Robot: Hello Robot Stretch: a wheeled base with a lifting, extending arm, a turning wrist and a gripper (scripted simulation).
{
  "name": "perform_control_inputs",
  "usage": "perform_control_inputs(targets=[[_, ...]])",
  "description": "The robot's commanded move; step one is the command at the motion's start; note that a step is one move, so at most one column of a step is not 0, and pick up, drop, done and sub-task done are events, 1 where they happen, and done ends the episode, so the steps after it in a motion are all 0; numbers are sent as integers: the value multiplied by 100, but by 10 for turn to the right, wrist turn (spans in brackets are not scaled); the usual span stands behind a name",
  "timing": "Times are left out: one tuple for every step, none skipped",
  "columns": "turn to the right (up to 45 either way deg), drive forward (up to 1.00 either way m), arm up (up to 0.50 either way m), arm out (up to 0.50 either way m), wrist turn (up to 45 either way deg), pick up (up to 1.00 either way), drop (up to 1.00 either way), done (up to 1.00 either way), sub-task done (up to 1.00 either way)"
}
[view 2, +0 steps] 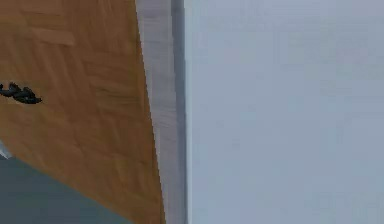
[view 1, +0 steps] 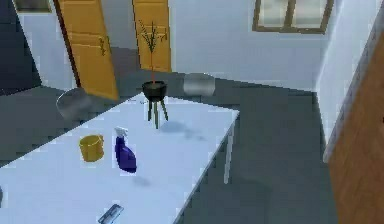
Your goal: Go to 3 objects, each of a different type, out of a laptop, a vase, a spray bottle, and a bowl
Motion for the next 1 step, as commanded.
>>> perform_control_inputs(targets=[[450, 0, 0, 0, 0, 0, 0, 0, 0]])
